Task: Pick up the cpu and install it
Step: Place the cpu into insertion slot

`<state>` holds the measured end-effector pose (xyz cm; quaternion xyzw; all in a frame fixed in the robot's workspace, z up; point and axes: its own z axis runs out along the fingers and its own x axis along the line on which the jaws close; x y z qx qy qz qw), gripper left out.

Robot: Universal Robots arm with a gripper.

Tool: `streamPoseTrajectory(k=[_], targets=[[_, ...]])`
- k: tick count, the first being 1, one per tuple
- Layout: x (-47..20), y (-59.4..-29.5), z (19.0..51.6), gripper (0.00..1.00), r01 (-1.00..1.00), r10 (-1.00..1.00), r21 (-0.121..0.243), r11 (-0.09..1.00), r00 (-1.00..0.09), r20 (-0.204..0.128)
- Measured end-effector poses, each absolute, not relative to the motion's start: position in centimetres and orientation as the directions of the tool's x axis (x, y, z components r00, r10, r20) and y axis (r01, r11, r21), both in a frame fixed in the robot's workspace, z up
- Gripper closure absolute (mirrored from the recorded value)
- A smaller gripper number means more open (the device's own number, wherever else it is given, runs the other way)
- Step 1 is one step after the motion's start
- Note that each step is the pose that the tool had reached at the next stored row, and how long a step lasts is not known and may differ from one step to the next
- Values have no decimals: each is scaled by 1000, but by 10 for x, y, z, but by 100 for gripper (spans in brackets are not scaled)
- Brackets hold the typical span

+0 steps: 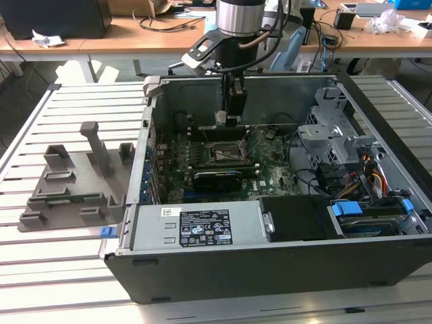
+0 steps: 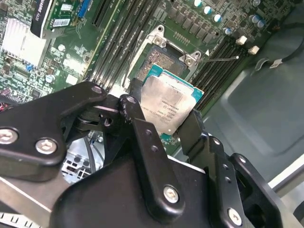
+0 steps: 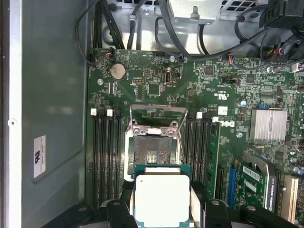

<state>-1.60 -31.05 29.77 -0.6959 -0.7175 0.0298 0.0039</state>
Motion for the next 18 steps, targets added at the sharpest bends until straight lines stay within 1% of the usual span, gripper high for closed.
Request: streamPoseTrajectory(k=[5,18], targets=[[-14,-310,294,45,998,999,-49,30,-31,-36],[-11,-310,264,45,998,999,-50,30,-31,-36]])
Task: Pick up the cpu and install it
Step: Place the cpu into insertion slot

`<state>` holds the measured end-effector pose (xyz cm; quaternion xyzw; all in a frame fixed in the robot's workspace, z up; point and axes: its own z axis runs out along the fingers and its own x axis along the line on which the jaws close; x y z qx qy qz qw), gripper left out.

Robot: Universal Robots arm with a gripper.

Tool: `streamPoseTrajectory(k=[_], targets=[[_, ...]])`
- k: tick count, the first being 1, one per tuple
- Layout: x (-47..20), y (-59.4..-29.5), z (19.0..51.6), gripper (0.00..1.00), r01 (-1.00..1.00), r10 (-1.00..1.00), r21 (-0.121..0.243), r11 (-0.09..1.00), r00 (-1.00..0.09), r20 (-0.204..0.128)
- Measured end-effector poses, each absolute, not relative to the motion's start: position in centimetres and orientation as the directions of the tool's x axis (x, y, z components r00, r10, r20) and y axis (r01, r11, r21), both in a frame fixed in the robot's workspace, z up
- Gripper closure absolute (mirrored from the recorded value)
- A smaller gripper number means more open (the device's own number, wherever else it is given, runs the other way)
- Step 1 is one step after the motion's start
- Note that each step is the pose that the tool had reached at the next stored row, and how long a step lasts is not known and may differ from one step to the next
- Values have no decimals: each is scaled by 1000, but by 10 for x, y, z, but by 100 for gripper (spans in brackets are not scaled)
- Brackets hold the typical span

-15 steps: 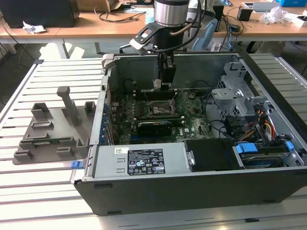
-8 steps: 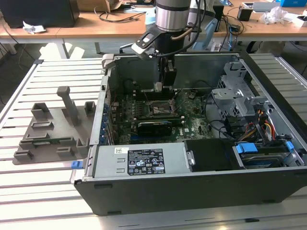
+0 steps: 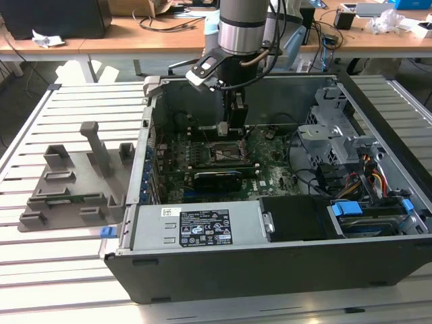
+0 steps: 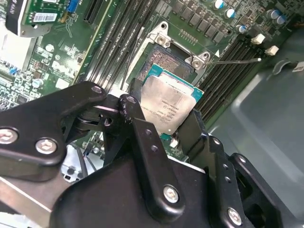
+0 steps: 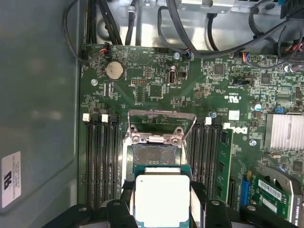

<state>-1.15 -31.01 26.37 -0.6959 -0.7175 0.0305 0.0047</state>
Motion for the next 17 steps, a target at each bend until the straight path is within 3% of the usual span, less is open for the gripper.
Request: streamPoseTrajectory(k=[7,17], targets=[[-11,-304,242,45,998,999,-50,23,-24,-36],[-11,-304,237,45,998,999,-50,22,-24,-36]])
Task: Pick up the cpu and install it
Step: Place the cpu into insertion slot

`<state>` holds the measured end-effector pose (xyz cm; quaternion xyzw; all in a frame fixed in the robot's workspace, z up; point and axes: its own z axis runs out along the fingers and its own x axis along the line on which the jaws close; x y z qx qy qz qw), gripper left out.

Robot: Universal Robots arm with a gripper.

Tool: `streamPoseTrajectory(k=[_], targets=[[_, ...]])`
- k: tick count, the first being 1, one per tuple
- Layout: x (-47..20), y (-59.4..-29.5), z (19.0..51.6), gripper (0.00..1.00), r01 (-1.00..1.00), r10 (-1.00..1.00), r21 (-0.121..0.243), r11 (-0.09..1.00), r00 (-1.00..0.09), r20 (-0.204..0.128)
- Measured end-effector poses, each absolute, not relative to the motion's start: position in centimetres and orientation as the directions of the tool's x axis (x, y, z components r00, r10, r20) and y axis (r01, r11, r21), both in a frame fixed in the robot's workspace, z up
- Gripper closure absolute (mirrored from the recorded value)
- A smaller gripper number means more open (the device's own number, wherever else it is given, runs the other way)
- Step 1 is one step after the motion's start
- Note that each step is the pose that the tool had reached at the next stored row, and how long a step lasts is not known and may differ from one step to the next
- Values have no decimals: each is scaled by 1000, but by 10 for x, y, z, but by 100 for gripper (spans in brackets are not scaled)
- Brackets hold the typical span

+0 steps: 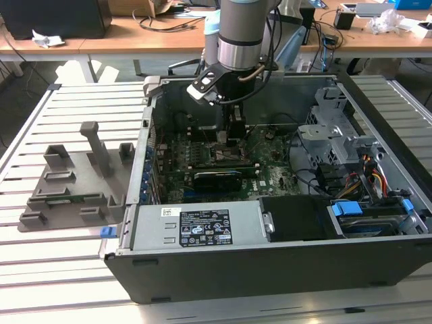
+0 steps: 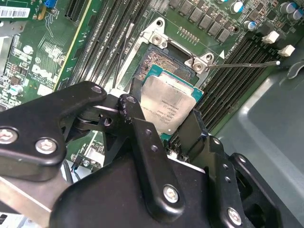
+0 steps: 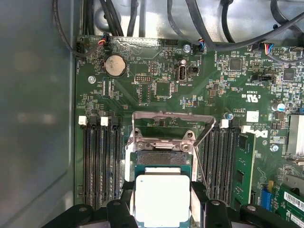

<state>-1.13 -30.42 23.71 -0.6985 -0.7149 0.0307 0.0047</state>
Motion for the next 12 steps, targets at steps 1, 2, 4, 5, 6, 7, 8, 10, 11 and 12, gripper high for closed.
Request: streamPoseTrajectory(k=[1,2,4,5,6,7,8,10,11,12], targets=[[-11,-304,236,45,999,999,-50,21,-23,-36],[-11,-304,236,45,999,999,-50,21,-23,-37],[-12,-304,233,45,999,999,-50,19,-21,-39],[-12,-304,232,45,999,999,-50,19,-21,-40],[-12,-305,230,45,999,999,-50,19,-21,-41],[-12,-305,227,45,999,999,-50,19,-21,-41],[-13,-306,224,45,999,999,-50,18,-20,-41],[-13,-306,221,45,999,999,-50,15,-17,-41],[-13,-307,220,45,999,999,-50,14,-16,-41],[-13,-307,220,45,999,999,-51,13,-15,-41]])
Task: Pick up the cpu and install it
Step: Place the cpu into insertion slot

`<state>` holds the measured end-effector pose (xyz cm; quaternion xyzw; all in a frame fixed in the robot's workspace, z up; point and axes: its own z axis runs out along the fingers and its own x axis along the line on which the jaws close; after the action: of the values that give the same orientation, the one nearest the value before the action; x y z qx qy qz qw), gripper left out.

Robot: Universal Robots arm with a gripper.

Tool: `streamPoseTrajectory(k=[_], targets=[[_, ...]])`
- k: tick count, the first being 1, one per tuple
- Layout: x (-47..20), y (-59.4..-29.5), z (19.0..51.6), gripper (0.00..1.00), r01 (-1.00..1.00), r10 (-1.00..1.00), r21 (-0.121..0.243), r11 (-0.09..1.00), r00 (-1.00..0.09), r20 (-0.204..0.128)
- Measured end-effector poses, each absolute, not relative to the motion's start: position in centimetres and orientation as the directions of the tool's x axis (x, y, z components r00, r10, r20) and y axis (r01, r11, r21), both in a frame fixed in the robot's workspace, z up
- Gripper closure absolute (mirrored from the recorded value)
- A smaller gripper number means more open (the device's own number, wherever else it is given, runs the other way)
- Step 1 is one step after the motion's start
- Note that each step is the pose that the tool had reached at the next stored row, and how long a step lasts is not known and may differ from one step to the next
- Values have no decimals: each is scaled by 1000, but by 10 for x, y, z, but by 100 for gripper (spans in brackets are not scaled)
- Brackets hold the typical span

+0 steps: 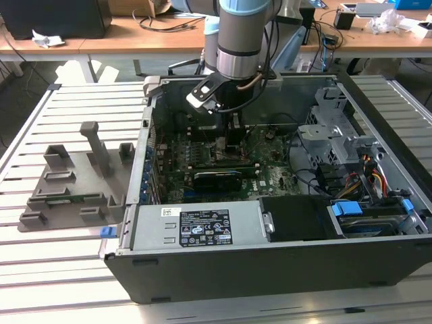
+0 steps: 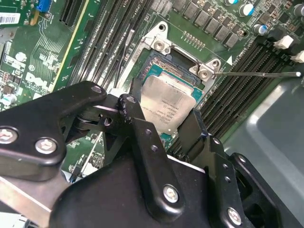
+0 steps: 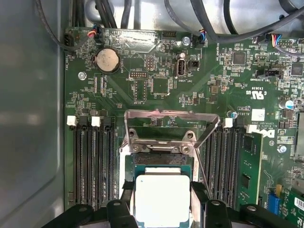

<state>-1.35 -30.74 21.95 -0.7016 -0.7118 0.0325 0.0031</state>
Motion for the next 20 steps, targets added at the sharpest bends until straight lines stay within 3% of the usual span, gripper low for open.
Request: streamPoseTrajectory(k=[20], targets=[[-15,-309,200,45,999,999,-50,3,-5,-40]])
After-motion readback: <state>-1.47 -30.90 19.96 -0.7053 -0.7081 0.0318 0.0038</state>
